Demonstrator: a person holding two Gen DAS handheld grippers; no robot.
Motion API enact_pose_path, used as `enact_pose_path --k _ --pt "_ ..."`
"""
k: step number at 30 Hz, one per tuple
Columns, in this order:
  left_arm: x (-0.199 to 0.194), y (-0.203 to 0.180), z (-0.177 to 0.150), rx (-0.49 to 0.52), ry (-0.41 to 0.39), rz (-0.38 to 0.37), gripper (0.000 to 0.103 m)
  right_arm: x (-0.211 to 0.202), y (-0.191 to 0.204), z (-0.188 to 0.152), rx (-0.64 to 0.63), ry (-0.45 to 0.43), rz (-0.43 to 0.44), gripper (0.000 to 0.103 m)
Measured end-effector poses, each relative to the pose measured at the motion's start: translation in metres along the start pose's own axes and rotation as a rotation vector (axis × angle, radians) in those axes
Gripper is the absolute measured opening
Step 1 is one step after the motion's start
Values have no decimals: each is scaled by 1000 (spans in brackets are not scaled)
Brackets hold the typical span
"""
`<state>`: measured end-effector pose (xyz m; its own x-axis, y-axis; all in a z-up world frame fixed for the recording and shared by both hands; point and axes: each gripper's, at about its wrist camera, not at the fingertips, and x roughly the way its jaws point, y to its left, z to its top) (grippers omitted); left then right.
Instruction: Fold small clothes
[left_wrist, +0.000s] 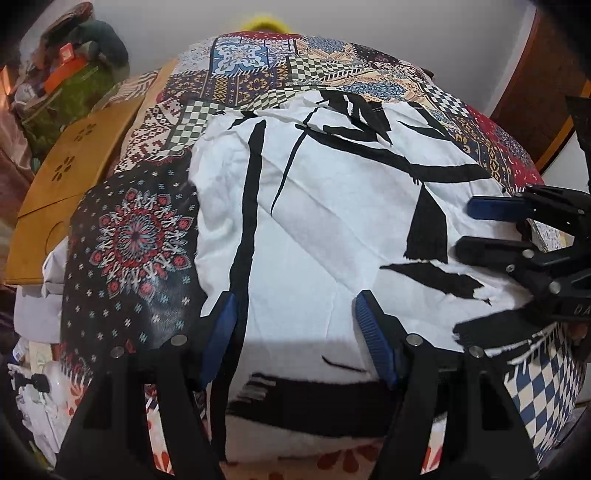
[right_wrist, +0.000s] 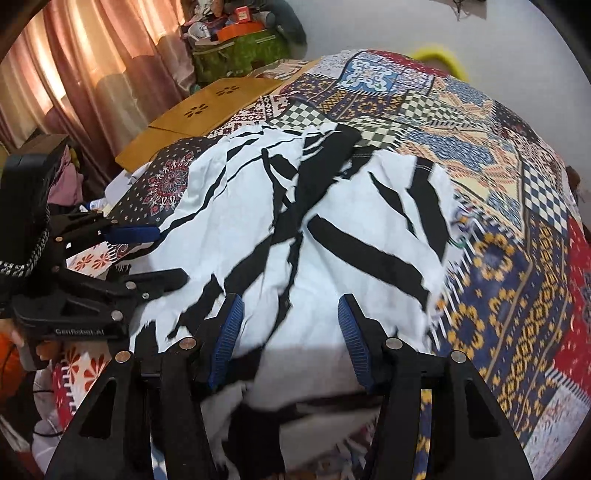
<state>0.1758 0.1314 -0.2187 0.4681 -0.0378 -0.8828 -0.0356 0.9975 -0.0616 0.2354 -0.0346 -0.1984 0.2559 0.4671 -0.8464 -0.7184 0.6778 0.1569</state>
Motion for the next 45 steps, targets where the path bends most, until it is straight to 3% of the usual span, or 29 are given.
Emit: enact_pose_path --k 6,16,19,27,31,32,36,38,41,45 --pt "-29 -2 2 13 -53 53 66 -34 -7 1 72 -78 -1 50" --pt "-164 -27 24 -4 -433 110 66 -149 30 11 45 -421 -5 50" --pt "-208 -37 20 -16 -549 85 66 -183 44 7 28 -523 -11 50" --pt "-287 -61 -14 -3 -764 66 66 -242 80 -21 21 -716 -24 50" --pt "-301 -68 -31 -11 -802 67 74 -250 92 -35 32 -749 -54 51" --pt "-303 -69 -35 -14 -811 67 81 -251 94 -38 35 -753 -71 53" --pt "-307 -72 -46 -23 -838 68 96 -253 98 -47 52 -769 -102 84" --pt "-308 -73 -48 -26 -842 75 103 -252 99 -49 54 -770 -132 89" --pt "-310 -73 -54 -29 -842 77 103 -253 101 -51 54 -774 -168 102" --pt "-307 -71 -56 -45 -839 66 103 -253 102 -54 65 -776 -177 103"
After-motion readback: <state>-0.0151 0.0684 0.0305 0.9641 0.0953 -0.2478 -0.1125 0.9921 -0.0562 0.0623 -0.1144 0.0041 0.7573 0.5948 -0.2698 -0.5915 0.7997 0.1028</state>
